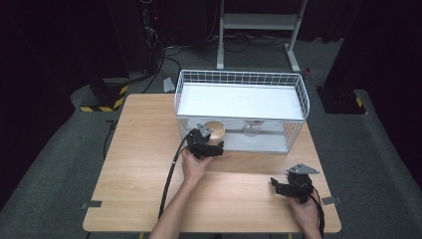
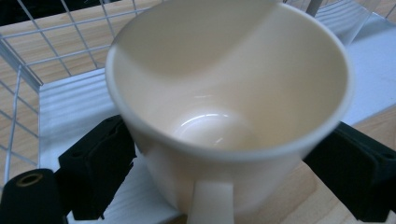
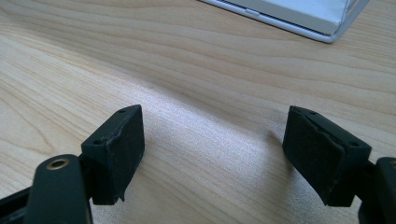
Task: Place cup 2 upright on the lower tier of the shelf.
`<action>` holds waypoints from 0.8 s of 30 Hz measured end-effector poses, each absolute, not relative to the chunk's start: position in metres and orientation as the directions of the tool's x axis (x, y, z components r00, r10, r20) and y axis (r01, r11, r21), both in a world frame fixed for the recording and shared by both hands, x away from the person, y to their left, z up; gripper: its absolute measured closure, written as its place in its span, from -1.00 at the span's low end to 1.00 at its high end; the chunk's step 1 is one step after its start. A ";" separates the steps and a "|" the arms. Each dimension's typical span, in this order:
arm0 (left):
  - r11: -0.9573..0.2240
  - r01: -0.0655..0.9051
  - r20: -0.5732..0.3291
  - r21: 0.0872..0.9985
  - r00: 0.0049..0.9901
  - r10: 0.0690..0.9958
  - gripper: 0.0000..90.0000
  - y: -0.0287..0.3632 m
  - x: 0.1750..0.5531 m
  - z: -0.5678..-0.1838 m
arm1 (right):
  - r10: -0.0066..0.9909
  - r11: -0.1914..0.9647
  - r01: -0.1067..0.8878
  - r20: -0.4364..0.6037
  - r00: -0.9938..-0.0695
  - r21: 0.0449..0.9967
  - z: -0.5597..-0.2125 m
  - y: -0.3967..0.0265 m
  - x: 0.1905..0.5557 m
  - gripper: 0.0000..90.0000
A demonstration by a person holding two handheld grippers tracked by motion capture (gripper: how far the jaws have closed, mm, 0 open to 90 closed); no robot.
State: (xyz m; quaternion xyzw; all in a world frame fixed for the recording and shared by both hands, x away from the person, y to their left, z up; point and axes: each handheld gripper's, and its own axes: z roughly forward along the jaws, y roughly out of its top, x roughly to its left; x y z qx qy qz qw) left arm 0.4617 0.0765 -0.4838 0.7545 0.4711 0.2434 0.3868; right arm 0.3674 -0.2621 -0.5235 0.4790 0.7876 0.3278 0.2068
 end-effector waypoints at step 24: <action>-0.283 0.530 0.035 0.799 0.430 0.902 -0.42 0.078 0.456 -0.492 | 0.890 0.326 0.619 -0.012 -0.455 0.715 -0.524 -0.262 0.367 -0.53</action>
